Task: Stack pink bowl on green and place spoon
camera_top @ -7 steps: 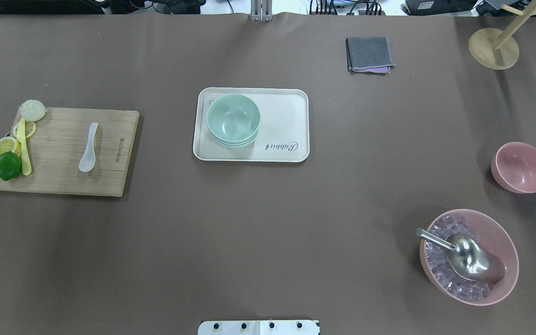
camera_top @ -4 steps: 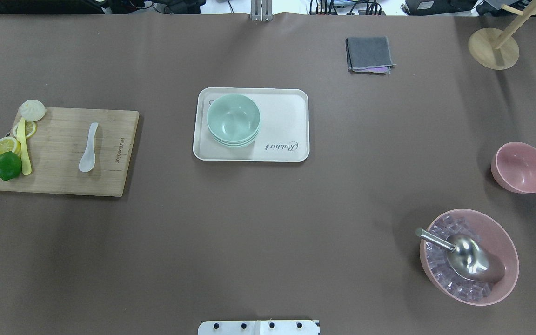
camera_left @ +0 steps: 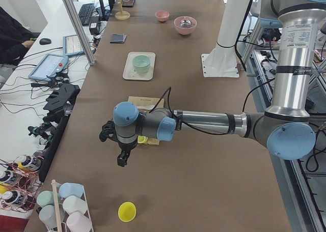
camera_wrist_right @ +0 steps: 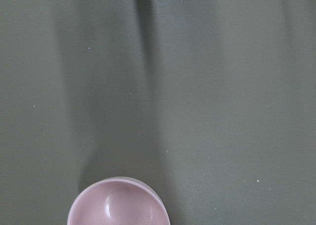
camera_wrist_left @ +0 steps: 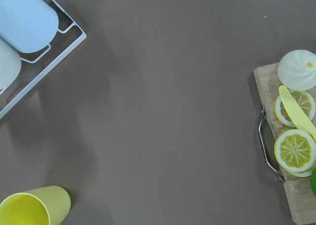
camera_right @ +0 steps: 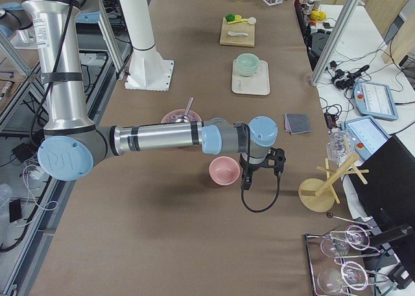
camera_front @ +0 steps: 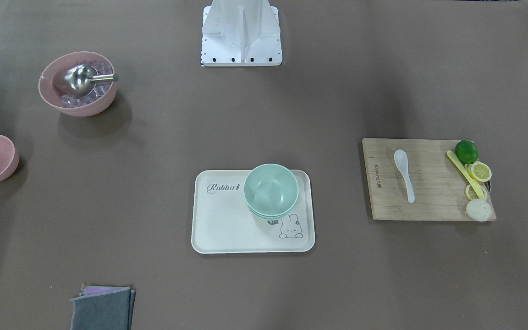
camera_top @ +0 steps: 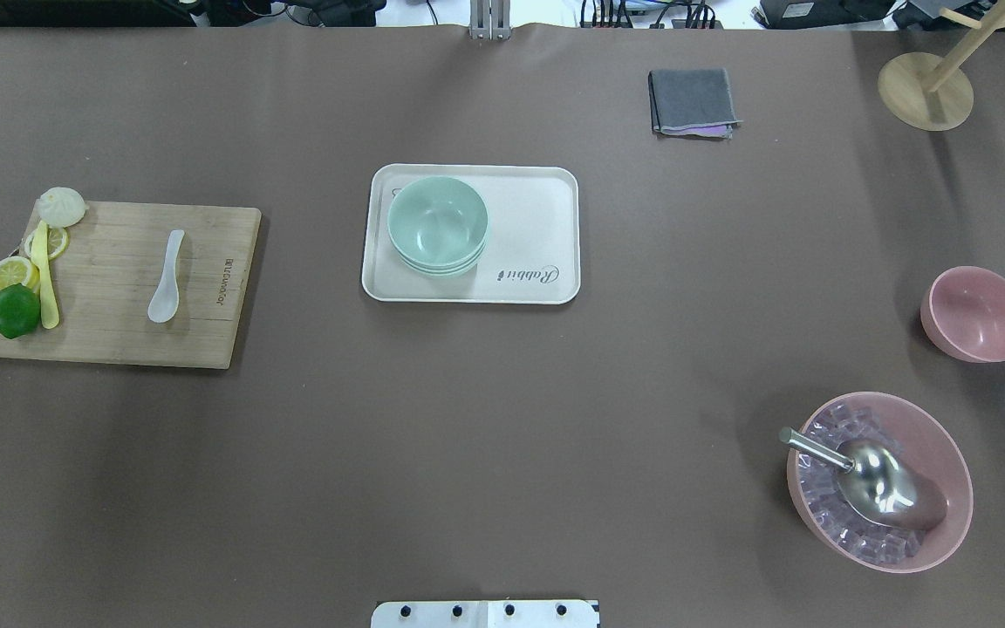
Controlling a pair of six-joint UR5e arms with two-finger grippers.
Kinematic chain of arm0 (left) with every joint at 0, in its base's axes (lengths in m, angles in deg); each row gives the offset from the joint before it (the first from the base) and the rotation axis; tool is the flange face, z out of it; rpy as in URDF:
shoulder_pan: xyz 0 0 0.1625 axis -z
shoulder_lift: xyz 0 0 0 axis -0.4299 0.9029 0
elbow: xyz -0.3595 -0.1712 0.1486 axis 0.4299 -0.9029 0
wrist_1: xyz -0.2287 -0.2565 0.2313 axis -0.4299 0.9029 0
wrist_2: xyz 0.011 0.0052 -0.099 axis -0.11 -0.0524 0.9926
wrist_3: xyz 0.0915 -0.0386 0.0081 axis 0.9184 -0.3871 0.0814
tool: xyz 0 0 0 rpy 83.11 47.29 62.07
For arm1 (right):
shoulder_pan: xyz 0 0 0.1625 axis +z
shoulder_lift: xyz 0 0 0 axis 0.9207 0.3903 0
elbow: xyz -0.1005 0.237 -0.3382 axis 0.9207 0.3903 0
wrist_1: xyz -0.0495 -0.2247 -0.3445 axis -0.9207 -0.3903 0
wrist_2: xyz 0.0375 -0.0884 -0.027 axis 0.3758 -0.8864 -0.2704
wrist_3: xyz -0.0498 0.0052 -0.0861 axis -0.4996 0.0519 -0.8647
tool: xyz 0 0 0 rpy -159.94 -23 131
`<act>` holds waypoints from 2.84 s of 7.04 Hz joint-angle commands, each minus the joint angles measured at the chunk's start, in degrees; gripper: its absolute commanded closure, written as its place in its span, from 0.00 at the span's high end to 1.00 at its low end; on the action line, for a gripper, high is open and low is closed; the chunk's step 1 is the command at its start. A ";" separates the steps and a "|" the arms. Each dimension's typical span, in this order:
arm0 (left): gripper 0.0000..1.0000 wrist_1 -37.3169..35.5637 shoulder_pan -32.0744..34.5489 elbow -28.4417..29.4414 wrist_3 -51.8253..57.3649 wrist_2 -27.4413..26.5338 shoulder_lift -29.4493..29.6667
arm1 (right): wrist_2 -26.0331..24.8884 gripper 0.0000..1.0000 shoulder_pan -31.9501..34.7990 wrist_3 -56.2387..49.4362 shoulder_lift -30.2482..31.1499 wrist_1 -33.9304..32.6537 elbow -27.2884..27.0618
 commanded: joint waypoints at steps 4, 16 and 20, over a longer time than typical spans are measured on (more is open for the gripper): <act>0.98 0.27 -0.02 0.31 -0.01 0.00 -0.07 | 0.00 1.00 -0.03 0.00 -0.02 0.00 -0.08; 0.98 4.89 -0.38 -1.28 0.26 -0.53 1.25 | -0.09 1.00 -1.51 2.11 -2.56 0.09 -1.49; 0.98 5.01 -0.38 0.31 -0.54 0.09 1.69 | 0.00 1.00 -7.32 11.23 -4.79 12.04 2.97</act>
